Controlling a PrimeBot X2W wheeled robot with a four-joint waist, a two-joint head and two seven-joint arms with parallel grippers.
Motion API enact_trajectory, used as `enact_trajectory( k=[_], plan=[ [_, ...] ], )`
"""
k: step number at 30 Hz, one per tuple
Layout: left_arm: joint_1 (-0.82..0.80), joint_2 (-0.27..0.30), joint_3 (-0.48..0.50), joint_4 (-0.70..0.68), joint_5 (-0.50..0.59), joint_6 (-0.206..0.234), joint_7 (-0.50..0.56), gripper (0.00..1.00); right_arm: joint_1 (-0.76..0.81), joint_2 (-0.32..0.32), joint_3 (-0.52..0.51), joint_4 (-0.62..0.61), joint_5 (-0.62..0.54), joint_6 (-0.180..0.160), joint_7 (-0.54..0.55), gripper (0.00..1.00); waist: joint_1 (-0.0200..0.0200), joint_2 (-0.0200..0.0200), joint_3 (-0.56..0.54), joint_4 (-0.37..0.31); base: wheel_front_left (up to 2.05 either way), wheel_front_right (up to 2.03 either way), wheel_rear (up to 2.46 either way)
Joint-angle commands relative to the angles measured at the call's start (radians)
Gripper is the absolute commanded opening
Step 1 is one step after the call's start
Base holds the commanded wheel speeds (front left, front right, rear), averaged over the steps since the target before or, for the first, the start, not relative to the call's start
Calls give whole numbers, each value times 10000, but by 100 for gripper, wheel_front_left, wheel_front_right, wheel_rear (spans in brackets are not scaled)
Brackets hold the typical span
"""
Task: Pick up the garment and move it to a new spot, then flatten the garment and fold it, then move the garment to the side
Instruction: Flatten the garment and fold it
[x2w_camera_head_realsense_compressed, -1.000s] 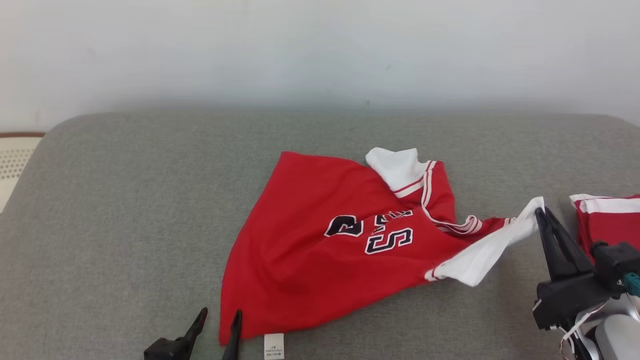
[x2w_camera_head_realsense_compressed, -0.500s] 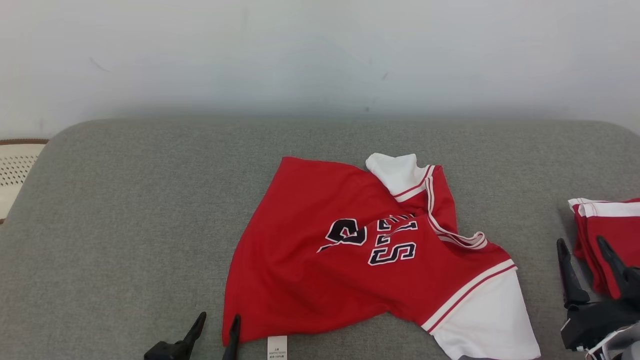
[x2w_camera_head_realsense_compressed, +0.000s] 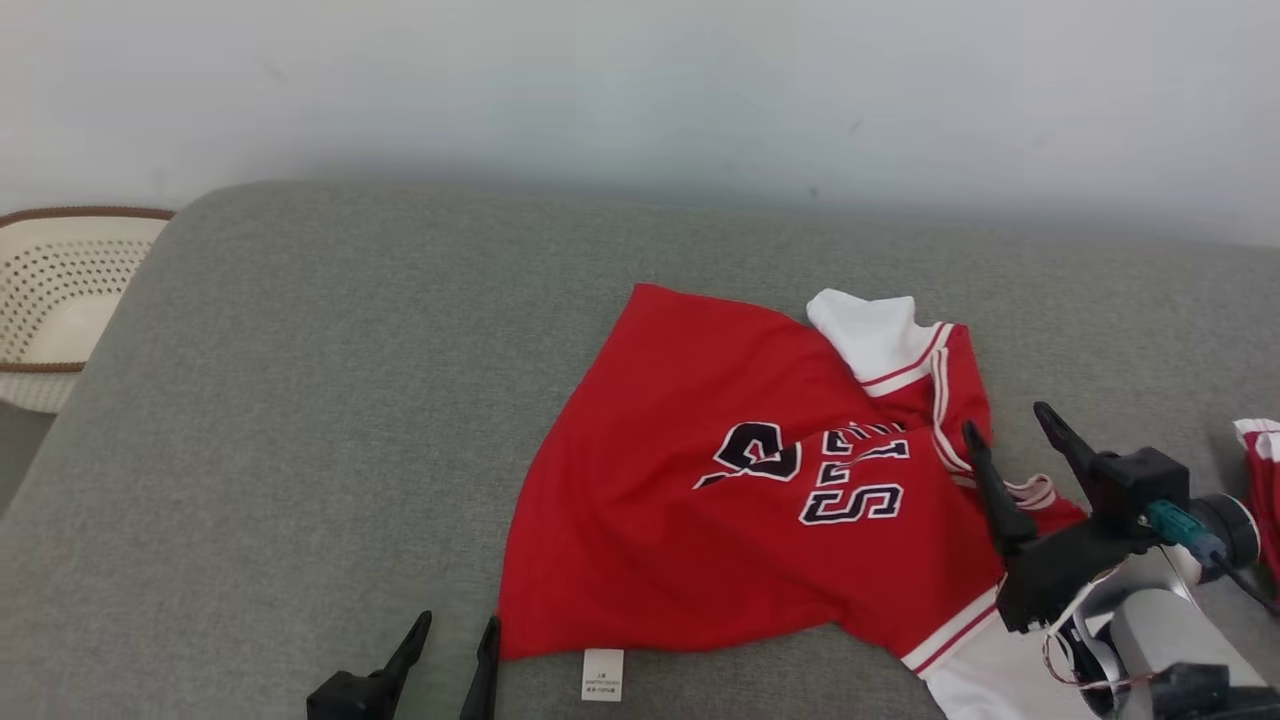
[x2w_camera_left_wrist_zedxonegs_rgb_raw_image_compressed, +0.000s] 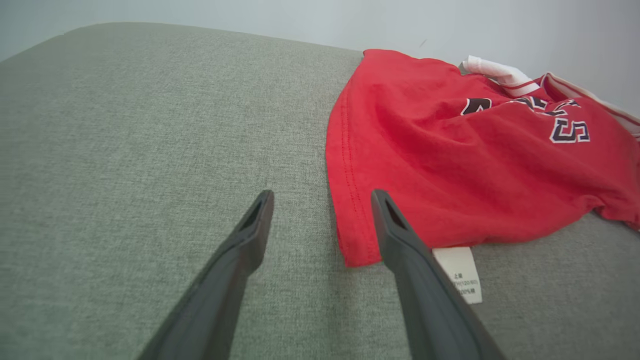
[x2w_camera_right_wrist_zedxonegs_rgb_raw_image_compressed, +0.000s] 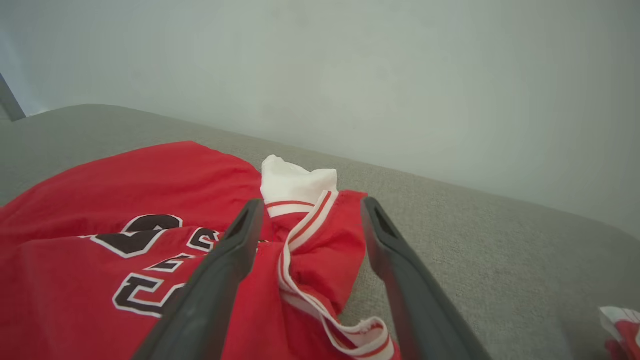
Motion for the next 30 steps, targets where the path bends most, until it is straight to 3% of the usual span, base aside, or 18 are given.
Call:
enact_trajectory(
  k=[1,7,17,29,30],
  plan=[
    [-144,8,-7,-33,-26,43,-13,100,-177,19,173,99,66,-15,-4,100,0,0,289,466,0,0,0],
    [-194,8,-197,-141,-138,133,-13,100,-1006,21,982,800,377,-13,-4,100,0,0,603,1116,0,0,0],
    [-287,5,-701,-398,-475,266,-13,100,-3071,53,1963,3434,738,-15,321,100,0,0,1330,2261,0,0,0],
    [-386,8,-1077,-602,-767,497,-13,100,-4616,433,1814,6381,851,-13,1556,100,0,0,1804,2758,0,0,0],
    [-394,8,-1100,-621,-775,497,-13,100,-4643,487,1789,6552,847,-13,1597,95,0,0,1822,2775,0,0,0]
  ],
)
